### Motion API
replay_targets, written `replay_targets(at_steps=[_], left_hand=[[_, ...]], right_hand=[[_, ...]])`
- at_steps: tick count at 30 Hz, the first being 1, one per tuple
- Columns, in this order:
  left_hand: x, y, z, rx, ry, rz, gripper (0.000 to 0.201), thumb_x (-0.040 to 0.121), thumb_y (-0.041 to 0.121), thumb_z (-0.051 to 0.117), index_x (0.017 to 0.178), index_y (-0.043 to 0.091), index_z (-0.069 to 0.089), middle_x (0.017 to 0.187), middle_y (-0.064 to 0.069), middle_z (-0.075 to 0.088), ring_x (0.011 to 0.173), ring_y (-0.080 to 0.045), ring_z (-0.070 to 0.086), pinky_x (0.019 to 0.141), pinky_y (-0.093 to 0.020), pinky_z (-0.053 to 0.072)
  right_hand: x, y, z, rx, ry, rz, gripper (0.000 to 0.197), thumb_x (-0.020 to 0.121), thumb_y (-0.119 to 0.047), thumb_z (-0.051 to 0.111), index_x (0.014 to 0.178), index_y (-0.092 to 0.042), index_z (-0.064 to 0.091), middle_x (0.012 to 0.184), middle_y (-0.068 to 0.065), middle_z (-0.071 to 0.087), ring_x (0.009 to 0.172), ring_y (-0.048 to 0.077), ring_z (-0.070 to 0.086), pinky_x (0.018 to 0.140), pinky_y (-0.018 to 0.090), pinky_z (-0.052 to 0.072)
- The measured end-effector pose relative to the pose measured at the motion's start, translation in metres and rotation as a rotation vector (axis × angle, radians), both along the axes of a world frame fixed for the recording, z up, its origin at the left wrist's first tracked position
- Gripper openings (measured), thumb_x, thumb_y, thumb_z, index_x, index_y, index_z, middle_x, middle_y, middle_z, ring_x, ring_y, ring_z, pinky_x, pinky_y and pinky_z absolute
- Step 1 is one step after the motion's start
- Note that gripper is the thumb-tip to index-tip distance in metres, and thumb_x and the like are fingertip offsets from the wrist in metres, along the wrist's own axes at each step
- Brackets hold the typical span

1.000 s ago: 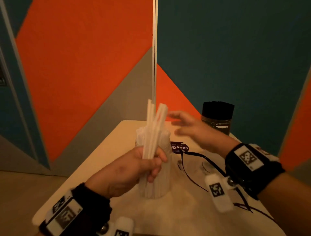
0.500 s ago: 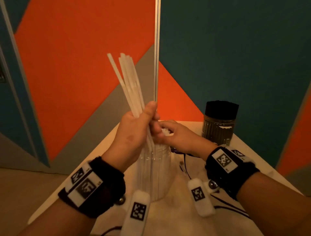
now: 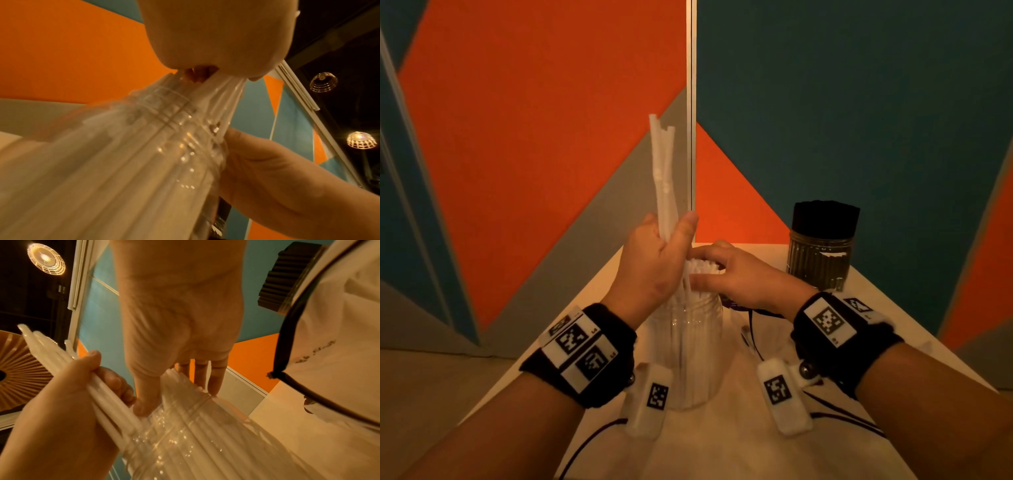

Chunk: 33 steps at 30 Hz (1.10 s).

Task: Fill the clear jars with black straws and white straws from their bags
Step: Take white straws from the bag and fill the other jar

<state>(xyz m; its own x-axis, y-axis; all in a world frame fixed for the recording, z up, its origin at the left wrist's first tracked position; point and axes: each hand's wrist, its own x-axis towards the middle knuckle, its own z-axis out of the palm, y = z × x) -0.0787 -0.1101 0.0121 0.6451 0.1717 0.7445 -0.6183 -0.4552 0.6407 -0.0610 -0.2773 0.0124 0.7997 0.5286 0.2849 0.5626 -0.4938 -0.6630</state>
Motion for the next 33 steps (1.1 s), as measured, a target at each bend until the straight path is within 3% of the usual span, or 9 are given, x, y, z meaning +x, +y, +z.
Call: replay_targets(at_steps=[5, 8, 11, 15, 20, 21, 26, 30, 33], left_hand=[[-0.012, -0.014, 0.002, -0.007, -0.013, -0.017, 0.065, 0.089, 0.060, 0.047, 0.057, 0.004, 0.054, 0.051, -0.007, 0.053, 0.050, -0.026, 0.055, 0.052, -0.047, 0.046], [-0.014, -0.013, 0.007, -0.108, -0.037, -0.044, 0.069, 0.088, 0.061, 0.048, 0.058, -0.001, 0.052, 0.048, -0.013, 0.051, 0.048, -0.032, 0.053, 0.046, -0.044, 0.041], [-0.012, -0.017, 0.009, -0.130, -0.036, -0.034, 0.065, 0.086, 0.064, 0.047, 0.064, 0.004, 0.058, 0.046, -0.008, 0.055, 0.041, -0.020, 0.053, 0.043, -0.034, 0.041], [-0.006, -0.013, 0.000, -0.075, -0.038, 0.012, 0.066, 0.089, 0.061, 0.047, 0.061, 0.002, 0.057, 0.053, -0.012, 0.059, 0.045, -0.025, 0.057, 0.043, -0.040, 0.040], [-0.005, -0.002, -0.004, -0.056, -0.061, 0.060, 0.061, 0.089, 0.057, 0.048, 0.059, 0.004, 0.058, 0.055, 0.000, 0.063, 0.039, -0.007, 0.056, 0.037, -0.022, 0.038], [-0.007, -0.002, -0.004, -0.040, -0.067, 0.064, 0.061, 0.089, 0.055, 0.048, 0.058, 0.003, 0.059, 0.056, 0.000, 0.064, 0.040, -0.007, 0.057, 0.037, -0.021, 0.038], [-0.013, -0.004, -0.002, 0.005, -0.080, 0.061, 0.057, 0.090, 0.052, 0.048, 0.060, 0.005, 0.055, 0.058, -0.005, 0.060, 0.046, -0.019, 0.056, 0.046, -0.040, 0.039], [-0.013, -0.007, -0.002, 0.093, -0.095, 0.069, 0.040, 0.091, 0.050, 0.047, 0.061, 0.024, 0.053, 0.053, 0.004, 0.051, 0.052, -0.017, 0.052, 0.050, -0.041, 0.042], [-0.011, -0.008, -0.009, 0.131, -0.045, 0.068, 0.034, 0.092, 0.046, 0.048, 0.066, 0.028, 0.058, 0.065, 0.005, 0.056, 0.068, -0.018, 0.058, 0.064, -0.046, 0.049]], right_hand=[[0.000, 0.000, 0.000, 0.002, -0.004, 0.002, 0.035, 0.091, -0.036, 0.071, 0.102, -0.060, 0.049, 0.110, -0.002, 0.047, 0.091, -0.002, 0.048, 0.066, -0.004, 0.033], [0.002, 0.001, -0.001, 0.014, -0.017, -0.007, 0.040, 0.092, -0.026, 0.070, 0.123, -0.047, 0.056, 0.102, -0.010, 0.044, 0.090, -0.005, 0.046, 0.067, -0.004, 0.033], [0.005, 0.001, -0.002, -0.015, -0.040, -0.025, 0.044, 0.093, -0.021, 0.068, 0.135, -0.033, 0.060, 0.102, -0.005, 0.045, 0.087, -0.003, 0.047, 0.067, -0.001, 0.034], [0.005, 0.000, -0.001, -0.016, -0.040, -0.018, 0.045, 0.094, -0.023, 0.066, 0.138, -0.033, 0.057, 0.108, -0.002, 0.046, 0.088, -0.004, 0.047, 0.067, -0.002, 0.034], [0.007, -0.001, -0.002, 0.005, -0.019, -0.001, 0.046, 0.094, -0.024, 0.064, 0.137, -0.038, 0.056, 0.098, -0.008, 0.042, 0.080, -0.015, 0.048, 0.065, 0.000, 0.035], [0.007, -0.001, -0.002, 0.004, -0.013, 0.001, 0.045, 0.094, -0.023, 0.064, 0.136, -0.040, 0.056, 0.099, -0.008, 0.043, 0.083, -0.011, 0.048, 0.065, 0.001, 0.036], [0.008, -0.003, 0.001, -0.015, 0.047, 0.032, 0.039, 0.096, -0.033, 0.065, 0.129, -0.051, 0.053, 0.107, -0.007, 0.046, 0.095, 0.000, 0.049, 0.078, 0.017, 0.036], [0.002, -0.007, 0.007, 0.022, 0.164, 0.101, 0.034, 0.097, -0.030, 0.063, 0.110, -0.060, 0.054, 0.116, -0.003, 0.046, 0.111, 0.011, 0.053, 0.097, 0.033, 0.048], [-0.004, -0.011, 0.008, -0.035, 0.191, 0.106, 0.038, 0.085, -0.048, 0.068, 0.121, -0.054, 0.055, 0.124, -0.007, 0.045, 0.120, 0.010, 0.048, 0.097, 0.029, 0.044]])
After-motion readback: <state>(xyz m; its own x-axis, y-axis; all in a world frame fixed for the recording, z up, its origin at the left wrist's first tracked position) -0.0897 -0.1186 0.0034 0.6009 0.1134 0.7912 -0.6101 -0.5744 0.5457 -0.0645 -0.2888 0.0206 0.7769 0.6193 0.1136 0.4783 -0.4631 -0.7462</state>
